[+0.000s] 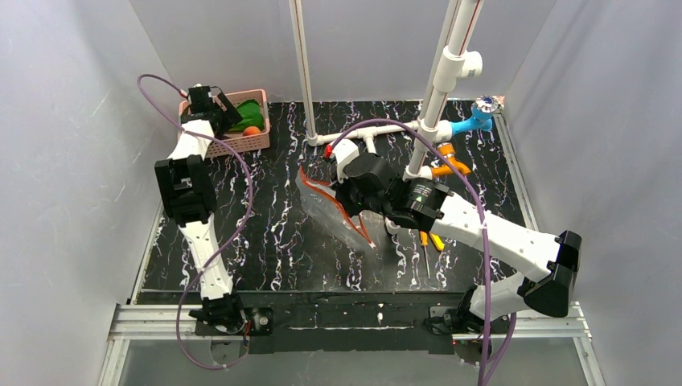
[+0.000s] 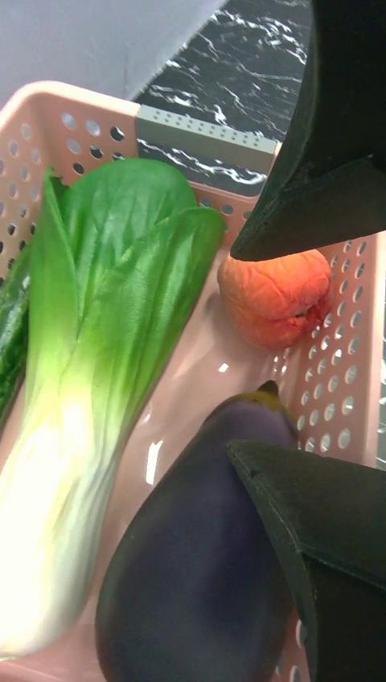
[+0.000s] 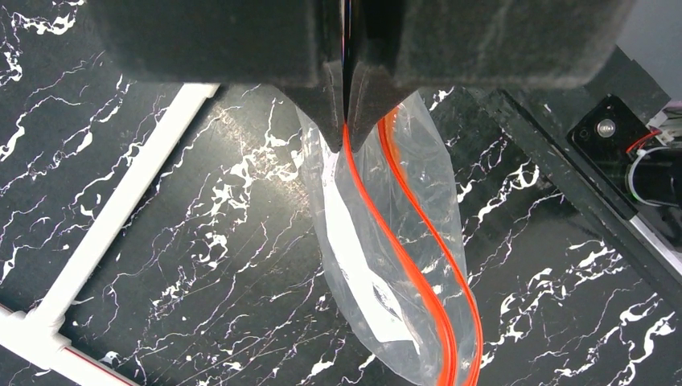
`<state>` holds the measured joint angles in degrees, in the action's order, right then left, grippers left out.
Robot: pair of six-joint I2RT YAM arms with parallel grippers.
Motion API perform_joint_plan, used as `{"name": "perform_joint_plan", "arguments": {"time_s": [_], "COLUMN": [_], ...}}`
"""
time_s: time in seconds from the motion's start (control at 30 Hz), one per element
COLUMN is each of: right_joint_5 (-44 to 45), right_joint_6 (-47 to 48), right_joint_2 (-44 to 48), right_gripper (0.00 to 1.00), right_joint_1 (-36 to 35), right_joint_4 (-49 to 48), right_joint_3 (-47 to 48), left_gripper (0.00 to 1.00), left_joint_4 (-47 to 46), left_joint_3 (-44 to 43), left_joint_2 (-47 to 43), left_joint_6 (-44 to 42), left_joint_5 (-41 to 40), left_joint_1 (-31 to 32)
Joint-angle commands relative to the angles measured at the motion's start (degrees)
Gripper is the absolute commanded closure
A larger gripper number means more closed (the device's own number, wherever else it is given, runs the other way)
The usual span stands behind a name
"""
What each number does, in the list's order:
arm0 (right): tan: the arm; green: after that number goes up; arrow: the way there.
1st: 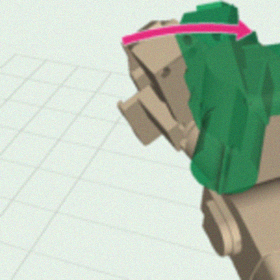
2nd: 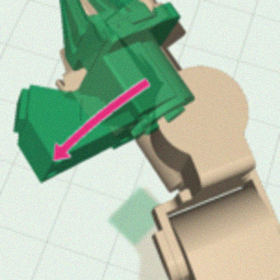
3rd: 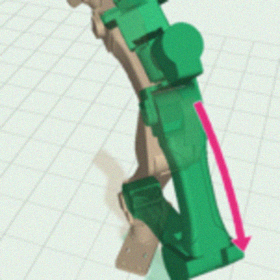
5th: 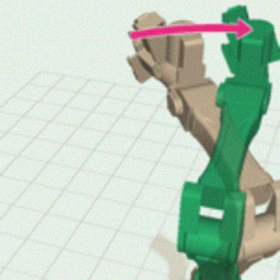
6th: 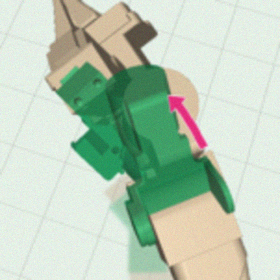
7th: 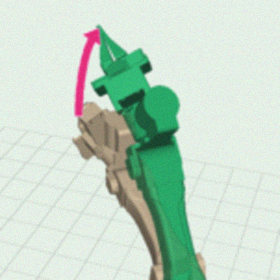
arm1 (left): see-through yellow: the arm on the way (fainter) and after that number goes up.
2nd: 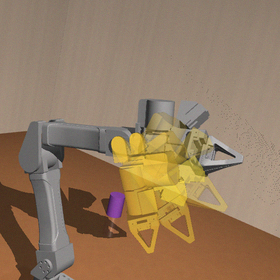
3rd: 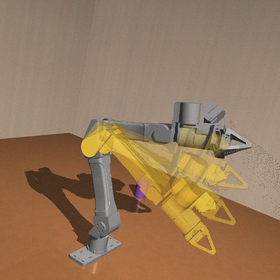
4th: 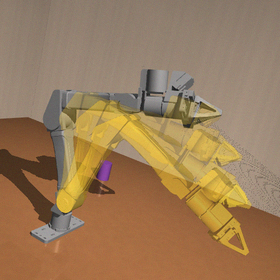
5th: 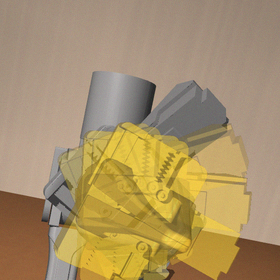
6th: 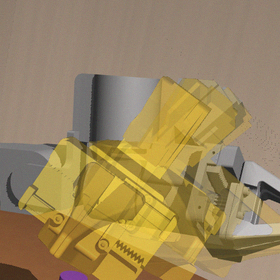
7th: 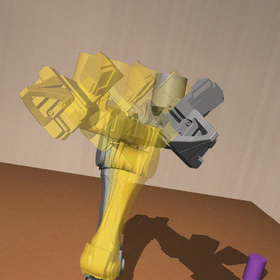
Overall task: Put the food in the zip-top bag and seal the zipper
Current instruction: Move the bin to the center of the board, then pick up the fake fruit from the bin.
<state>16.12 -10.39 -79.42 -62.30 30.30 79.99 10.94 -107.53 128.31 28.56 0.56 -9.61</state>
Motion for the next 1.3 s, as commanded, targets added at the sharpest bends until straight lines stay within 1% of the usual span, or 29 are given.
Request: {"name": "perform_joint_plan", "arguments": {"time_s": [0.0,0.07,0.17,0.2,0.27,0.3,0.43,0.53,0.6,0.67,0.77,0.9,1.0,1.1,1.17,1.23,1.27], "right_joint_5": [-0.3,-0.5,-1.0,-1.2,-1.5,-1.5,-1.4,-2.0,-2.5,-2.9,-3.2,-3.1,-2.6,-2.5,-2.6,-2.7,-2.8], "right_joint_6": [-1.4,-1.5,-1.6,-1.6,-1.7,-1.7,-1.8,-1.9,-2.0,-2.3,-2.5,-2.6,-2.6,-2.6,-2.8,-2.8,-2.8], "right_joint_2": [1.4,1.4,1.2,1.1,1.1,1.1,1.3,1.6,1.9,2.2,2.1,1.7,2.2,2.4,2.4,2.4,2.3], "right_gripper": [0.99,0.99,0.99,0.99,0.99,0.99,0.99,0.99,0.99,0.99,0.99,0.99,0.99,0.99,0.99,0.99,0.99], "right_joint_1": [0.8,0.9,0.9,0.9,0.9,0.9,1.0,1.0,1.0,1.1,1.1,1.1,1.1,1.1,1.1,1.1,1.1], "right_joint_4": [-1.6,-1.9,-2.2,-2.0,-1.9,-1.9,-2.2,-2.5,-2.7,-3.1,-3.4,-2.6,-2.7,-2.7,-2.6,-2.6,-2.7], "right_joint_3": [1.6,1.7,2.0,2.1,2.0,1.9,1.6,1.2,0.5,0.1,-0.3,0.8,0.7,0.5,0.4,0.4,0.4], "left_gripper": [0.19,0.19,0.2,0.21,0.22,0.22,0.22,0.22,0.21,0.21,0.21,0.23,0.28,0.28,0.27,0.24,0.21], "left_joint_4": [15.6,19.9,31.0,32.9,37.3,38.0,33.9,30.3,30.7,30.7,27.0,20.6,18.8,18.7,18.7,18.1,17.7], "left_joint_3": [-2.0,-3.8,-10.2,-12.1,-12.4,-10.2,4.5,14.5,18.0,21.3,25.9,28.6,28.0,26.0,24.7,24.3,24.2], "left_joint_2": [-4.6,-4.2,-1.9,-1.4,-1.9,-3.2,-11.9,-18.6,-22.3,-25.7,-30.9,-33.8,-32.2,-29.2,-27.7,-26.4,-25.8], "left_joint_6": [-3.6,-5.6,-6.4,-6.6,-6.9,-6.8,-6.7,-7.6,-8.9,-9.7,-9.1,-8.8,-9.0,-9.5,-10.1,-11.0,-11.3], "left_joint_5": [-0.8,0.8,1.6,2.6,3.8,4.2,5.1,3.7,2.6,3.3,5.5,9.4,10.3,8.2,4.7,1.7,0.4], "left_joint_1": [-0.4,-0.4,-0.5,-0.5,-0.5,-0.4,-0.4,-0.4,-0.3,-0.4,-0.4,0.7,2.2,3.9,5.3,7.1,8.4]}}
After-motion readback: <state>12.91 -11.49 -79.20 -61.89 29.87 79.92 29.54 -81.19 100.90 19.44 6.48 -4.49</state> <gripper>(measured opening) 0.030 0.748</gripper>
